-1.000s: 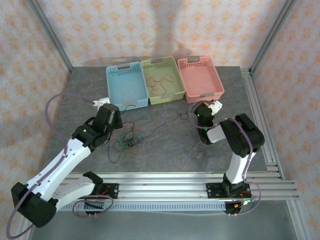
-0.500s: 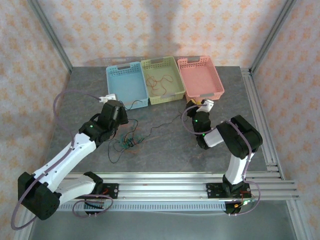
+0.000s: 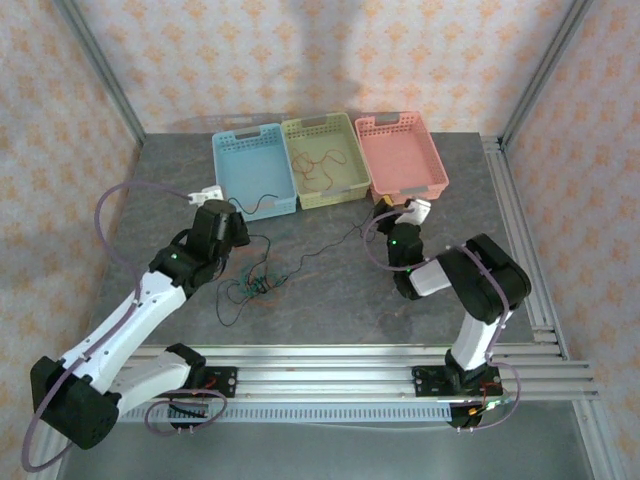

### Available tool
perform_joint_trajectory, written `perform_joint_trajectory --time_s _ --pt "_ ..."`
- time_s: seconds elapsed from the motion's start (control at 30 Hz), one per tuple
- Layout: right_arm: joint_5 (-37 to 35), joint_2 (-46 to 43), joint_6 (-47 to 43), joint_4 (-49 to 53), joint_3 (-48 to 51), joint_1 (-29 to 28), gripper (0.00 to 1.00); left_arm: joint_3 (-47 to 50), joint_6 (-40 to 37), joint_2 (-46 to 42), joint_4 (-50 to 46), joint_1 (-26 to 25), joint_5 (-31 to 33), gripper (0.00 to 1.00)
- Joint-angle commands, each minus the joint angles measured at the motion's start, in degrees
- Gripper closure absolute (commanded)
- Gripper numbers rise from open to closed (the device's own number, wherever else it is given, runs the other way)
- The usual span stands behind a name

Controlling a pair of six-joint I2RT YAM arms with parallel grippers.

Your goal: Untangle the cables

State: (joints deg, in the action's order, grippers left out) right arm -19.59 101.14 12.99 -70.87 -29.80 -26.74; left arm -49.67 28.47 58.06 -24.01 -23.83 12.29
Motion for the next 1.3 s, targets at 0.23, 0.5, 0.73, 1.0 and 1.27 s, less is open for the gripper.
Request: perform_joint_trajectory --time_s 0.23,0.5,0.73,1.0,1.27 --pt "-4.44 -7.74 -1.66 11.57 -0.74 0.86 0.37 7.4 1.55 2.57 11.72 0.81 -2.88 1.0" --pt "2.17 -13.48 -1.08 28.07 -3.16 0.86 0.39 11.53 3.67 8.75 19.77 1.08 -4.45 1.0" --pt "5.79 -23.52 1.3 40.7 -2.21 4.01 0.38 13.88 4.74 6.25 20.9 1.16 -2.12 1.0" --pt "11.16 -34.74 1.88 55.46 -2.5 7.41 0.41 14.92 5.45 5.27 21.31 1.16 -0.97 1.0" --pt "35.97 -24.84 -6.32 43.33 -4.53 2.41 0.43 15.39 5.64 4.62 21.56 1.23 -0.85 1.0"
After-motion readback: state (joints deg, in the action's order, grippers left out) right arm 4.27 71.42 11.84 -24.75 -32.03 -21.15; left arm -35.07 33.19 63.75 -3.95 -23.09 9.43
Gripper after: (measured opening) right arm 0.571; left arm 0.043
